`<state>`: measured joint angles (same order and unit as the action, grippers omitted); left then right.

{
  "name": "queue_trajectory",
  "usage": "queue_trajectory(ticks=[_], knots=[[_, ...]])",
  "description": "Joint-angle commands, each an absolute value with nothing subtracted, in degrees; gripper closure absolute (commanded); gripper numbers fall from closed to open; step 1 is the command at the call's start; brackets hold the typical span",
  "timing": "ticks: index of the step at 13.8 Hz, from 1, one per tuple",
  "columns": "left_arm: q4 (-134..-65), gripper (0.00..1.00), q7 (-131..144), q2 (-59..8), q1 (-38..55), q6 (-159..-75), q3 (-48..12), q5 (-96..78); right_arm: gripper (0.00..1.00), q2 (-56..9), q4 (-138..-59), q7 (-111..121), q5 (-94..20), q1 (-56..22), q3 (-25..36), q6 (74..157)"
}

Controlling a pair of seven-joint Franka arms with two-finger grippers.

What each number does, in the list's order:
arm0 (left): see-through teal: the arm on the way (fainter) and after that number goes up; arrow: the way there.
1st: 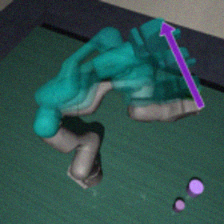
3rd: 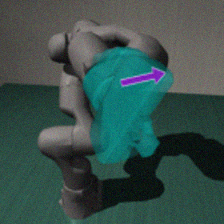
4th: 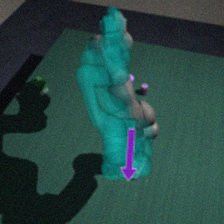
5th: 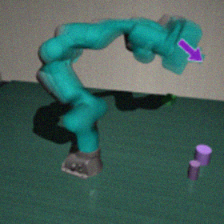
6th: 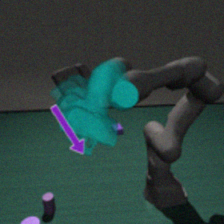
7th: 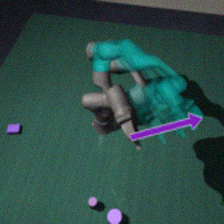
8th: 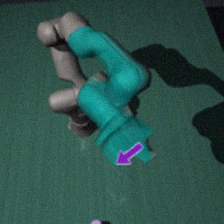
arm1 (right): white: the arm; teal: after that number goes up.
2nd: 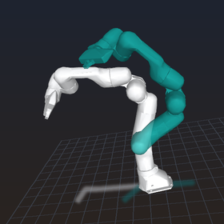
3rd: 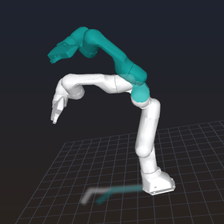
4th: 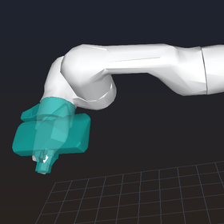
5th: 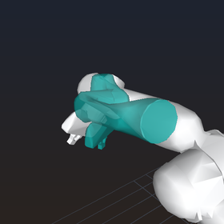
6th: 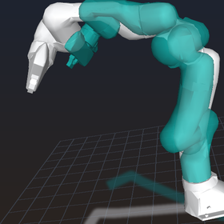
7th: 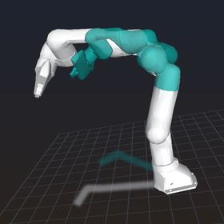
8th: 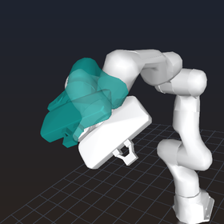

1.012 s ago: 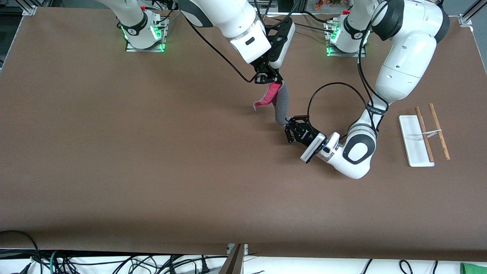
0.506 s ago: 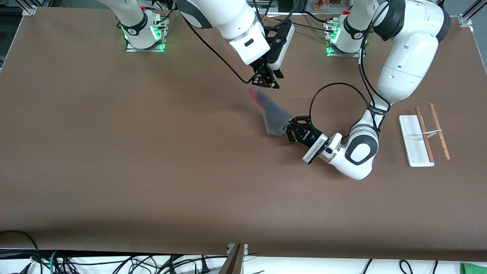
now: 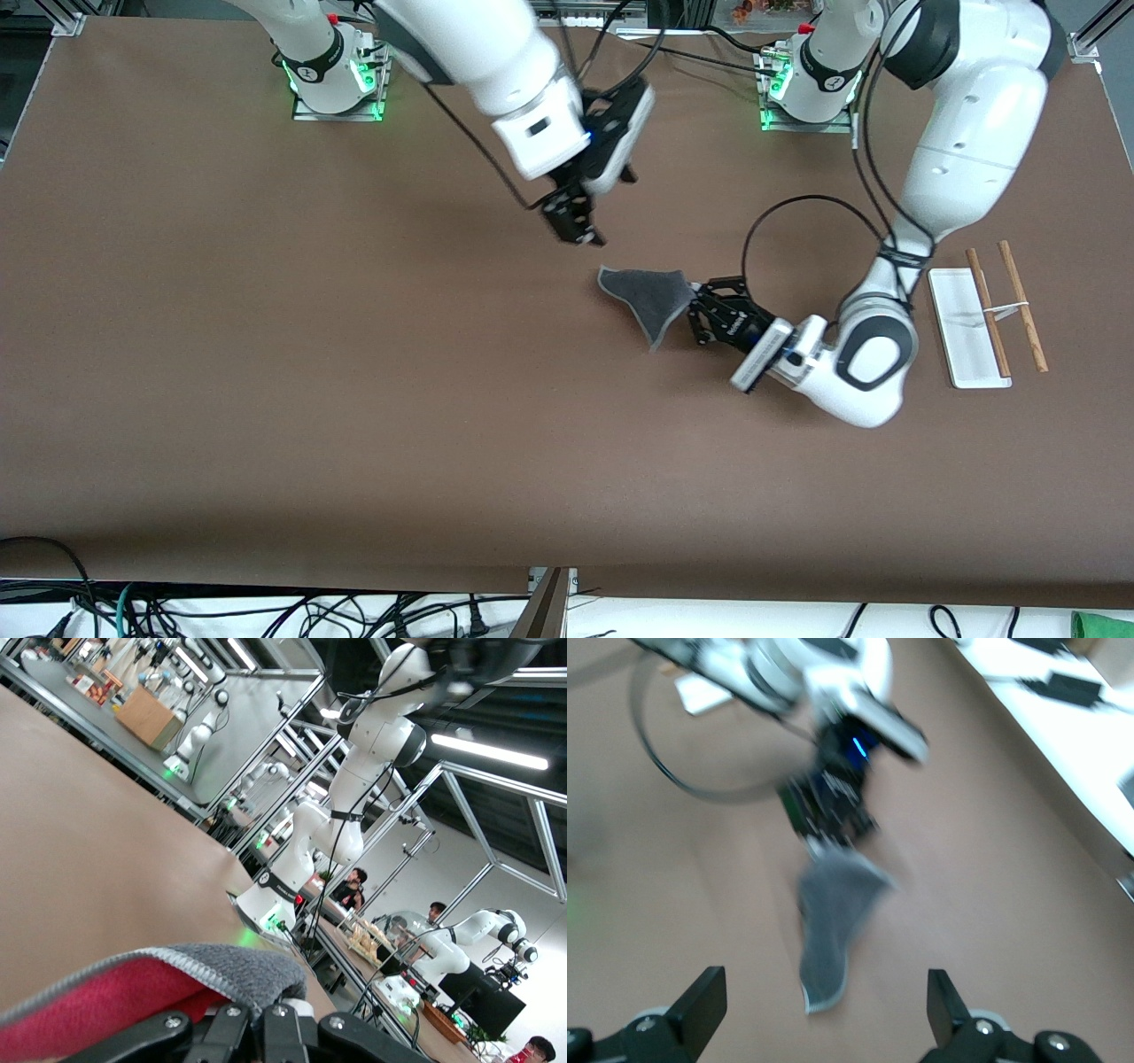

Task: Pass towel and hang on rack
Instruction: 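Open the right gripper and release the towel to the left gripper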

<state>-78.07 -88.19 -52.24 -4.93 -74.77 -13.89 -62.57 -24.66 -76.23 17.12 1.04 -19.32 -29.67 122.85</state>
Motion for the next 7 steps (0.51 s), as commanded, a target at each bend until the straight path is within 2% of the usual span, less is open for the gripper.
queue_trajectory(ticks=[1, 4, 7], knots=[[-77.96, 1.00, -79.31, -46.33, -8.42, -72.08, -13.54, -58.98, 0.00, -23.03, -76.20, 16.61, 1.23, -12.24, -29.71, 116.65], [-77.78, 1.00, -72.53, -41.76, -14.39, -66.46, -13.54, -50.04, 0.00, -21.36, -76.29, 16.61, 1.14, -7.05, -24.72, 110.41], [-68.15, 1.00, -72.07, -41.75, -20.55, -57.42, -13.19, -36.35, 0.00, -16.98, -76.29, 16.52, 1.23, -5.19, -16.99, 103.81]])
